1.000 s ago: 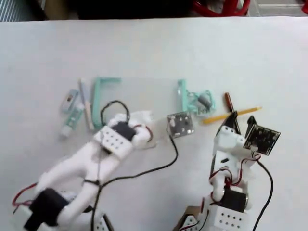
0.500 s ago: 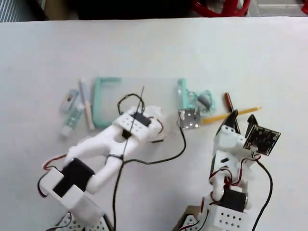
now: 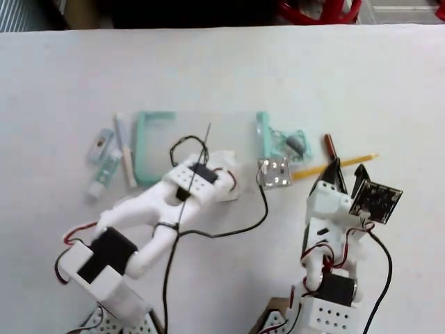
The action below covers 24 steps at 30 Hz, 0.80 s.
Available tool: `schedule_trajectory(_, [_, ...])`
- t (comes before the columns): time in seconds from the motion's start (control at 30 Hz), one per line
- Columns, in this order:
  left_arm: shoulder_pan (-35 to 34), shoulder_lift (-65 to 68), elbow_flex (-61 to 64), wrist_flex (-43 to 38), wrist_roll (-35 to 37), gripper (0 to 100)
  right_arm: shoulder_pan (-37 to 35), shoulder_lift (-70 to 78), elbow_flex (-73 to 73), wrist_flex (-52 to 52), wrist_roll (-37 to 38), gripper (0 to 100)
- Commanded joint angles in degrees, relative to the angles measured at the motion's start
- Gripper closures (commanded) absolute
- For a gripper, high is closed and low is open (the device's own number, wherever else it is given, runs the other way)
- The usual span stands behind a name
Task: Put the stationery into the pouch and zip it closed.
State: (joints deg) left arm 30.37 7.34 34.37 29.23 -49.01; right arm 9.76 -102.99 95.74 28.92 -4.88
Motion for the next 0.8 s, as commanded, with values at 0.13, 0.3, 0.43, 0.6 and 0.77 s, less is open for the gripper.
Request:
schedule_trajectory(0.13, [-0.84, -0.57, 0.09, -2.73, -1.85, 88, -0.57, -0.31, 0.35, -1.36, -0.09, 82.9])
schedule_trajectory(0.3, [-2.42, -0.92, -0.26, -3.08, -1.93, 88, -0.57, -0.31, 0.35, -1.36, -0.09, 82.9])
schedule_trajectory(0.43, [-4.97, -1.01, -1.76, -5.36, -1.93, 91, -0.66, -0.31, 0.35, -1.36, -0.09, 82.9])
schedule_trajectory(0.6, [-5.05, -1.01, -1.32, -5.89, -8.09, 98, -0.66, -0.31, 0.26, -1.36, -0.09, 82.8])
schedule_trajectory(0.77, [-5.05, -1.01, -1.32, -8.62, -6.68, 98, -0.66, -0.31, 0.26, -1.36, -0.09, 82.8])
